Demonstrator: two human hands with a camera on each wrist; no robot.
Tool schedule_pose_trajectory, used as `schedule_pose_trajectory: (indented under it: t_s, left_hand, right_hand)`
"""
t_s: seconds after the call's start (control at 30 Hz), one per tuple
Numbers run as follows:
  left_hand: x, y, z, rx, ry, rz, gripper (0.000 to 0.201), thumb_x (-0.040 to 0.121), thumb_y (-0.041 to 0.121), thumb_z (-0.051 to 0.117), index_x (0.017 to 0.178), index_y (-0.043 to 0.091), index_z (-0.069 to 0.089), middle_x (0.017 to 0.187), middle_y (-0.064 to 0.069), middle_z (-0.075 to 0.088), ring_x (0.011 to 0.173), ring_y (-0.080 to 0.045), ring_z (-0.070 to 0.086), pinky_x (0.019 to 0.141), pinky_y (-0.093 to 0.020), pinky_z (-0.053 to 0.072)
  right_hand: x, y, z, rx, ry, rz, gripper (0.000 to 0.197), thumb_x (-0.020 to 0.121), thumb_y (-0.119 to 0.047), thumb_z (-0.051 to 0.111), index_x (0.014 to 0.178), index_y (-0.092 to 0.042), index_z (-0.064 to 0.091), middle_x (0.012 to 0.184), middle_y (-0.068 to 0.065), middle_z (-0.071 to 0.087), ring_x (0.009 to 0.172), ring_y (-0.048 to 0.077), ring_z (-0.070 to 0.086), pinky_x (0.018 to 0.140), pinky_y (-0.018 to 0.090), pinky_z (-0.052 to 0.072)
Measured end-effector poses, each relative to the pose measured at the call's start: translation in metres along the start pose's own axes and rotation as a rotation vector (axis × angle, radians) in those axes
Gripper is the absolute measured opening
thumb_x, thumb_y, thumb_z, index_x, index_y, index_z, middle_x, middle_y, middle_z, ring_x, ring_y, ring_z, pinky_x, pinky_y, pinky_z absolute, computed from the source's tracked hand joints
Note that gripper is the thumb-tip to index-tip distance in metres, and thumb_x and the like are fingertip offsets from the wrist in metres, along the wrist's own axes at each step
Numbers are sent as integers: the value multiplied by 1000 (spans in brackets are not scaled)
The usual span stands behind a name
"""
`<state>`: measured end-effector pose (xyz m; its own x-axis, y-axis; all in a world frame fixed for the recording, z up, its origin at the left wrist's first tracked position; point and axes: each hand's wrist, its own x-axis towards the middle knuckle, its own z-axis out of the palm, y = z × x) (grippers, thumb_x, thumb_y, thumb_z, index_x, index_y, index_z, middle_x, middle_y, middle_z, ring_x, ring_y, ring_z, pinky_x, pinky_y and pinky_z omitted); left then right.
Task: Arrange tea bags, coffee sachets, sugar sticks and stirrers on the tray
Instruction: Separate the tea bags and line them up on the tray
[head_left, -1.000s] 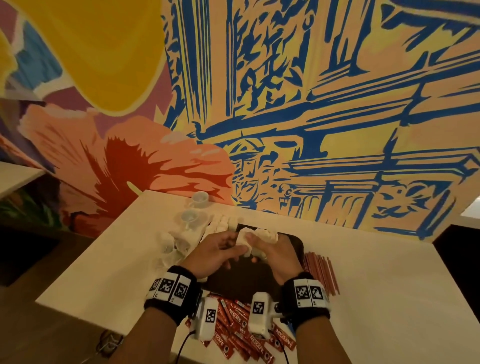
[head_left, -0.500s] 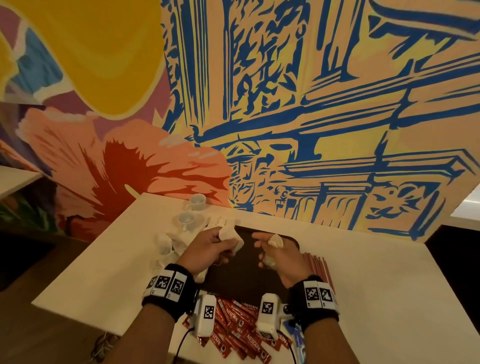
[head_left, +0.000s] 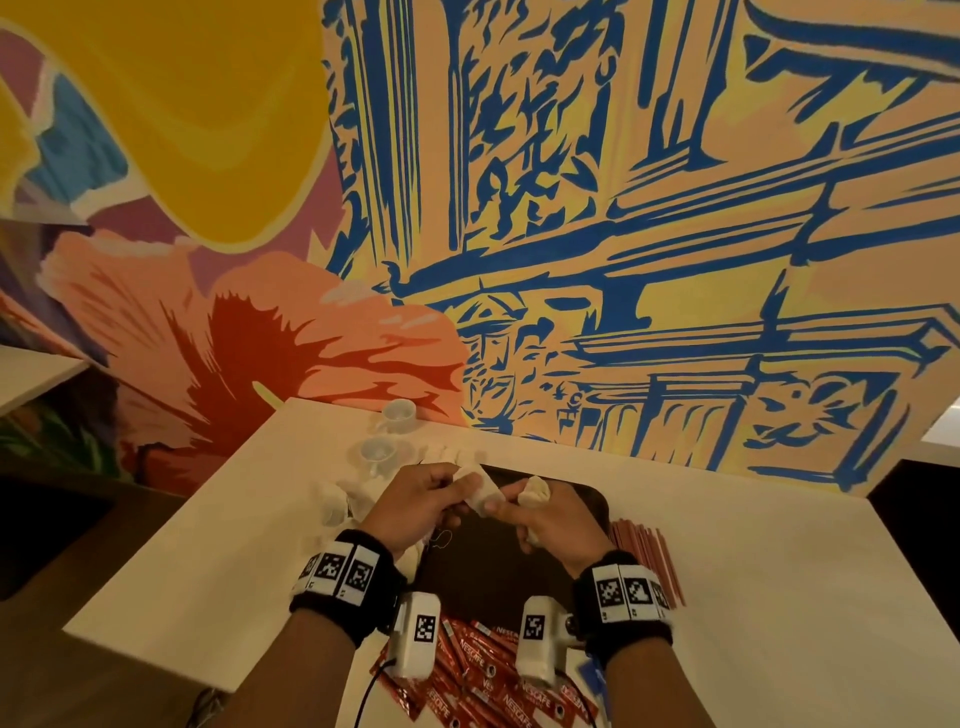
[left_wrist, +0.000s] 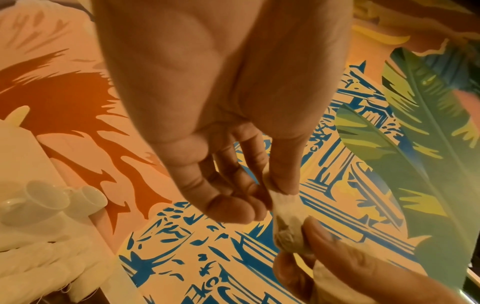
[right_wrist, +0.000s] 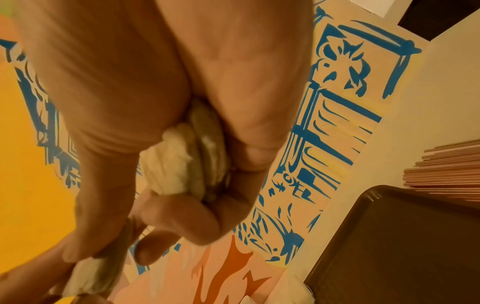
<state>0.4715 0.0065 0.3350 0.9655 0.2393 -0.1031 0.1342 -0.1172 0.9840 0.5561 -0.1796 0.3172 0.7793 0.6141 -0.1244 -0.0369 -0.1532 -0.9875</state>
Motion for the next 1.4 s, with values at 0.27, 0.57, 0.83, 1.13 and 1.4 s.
schedule_pose_trajectory:
  t_s: [0.27,0.57,0.83,1.13,1.4]
  left_hand:
    - [47,10,-33,199,25,43,24,94,32,69,86,10,73,75,-4,65,68,-8,62,59,-21,49]
    - [128,-35,-89,489,144,50,36,97,38,63,74,11,61,64,-6,50,51,-7,51,58,-29,46]
    - [199,-100,-108,720,-89,-56,30,95,35,65,98,6,71,94,-8,69,87,-26,61,79,-39,49]
    - [262,-151,-83,908,-258,-106,33,93,40,66,115,15,72,114,-10,69,109,-30,61,90,-33,44]
    - [297,-190,-70,963,-395,-163,29,94,34,64,113,15,73,120,-9,69,111,-31,62,91,-35,49]
  right_hand:
    - [37,0,-8,80,43,221,19,93,-6,65,111,-11,68,84,8,58,66,15,52,59,28,48]
    - [81,22,-11,110,130,353,23,103,-7,44,110,-9,66,101,9,68,91,21,60,87,40,52]
    - [127,42,-2,122,144,467,22,107,-19,48,121,-15,64,118,5,70,110,23,63,78,38,62]
    - [164,68,20,173,233,639,17,97,-7,64,113,-6,71,99,8,71,88,17,68,53,27,58]
    - [165,87,19,153,220,601,23,103,-18,57,119,-6,69,108,10,69,94,20,67,73,32,61]
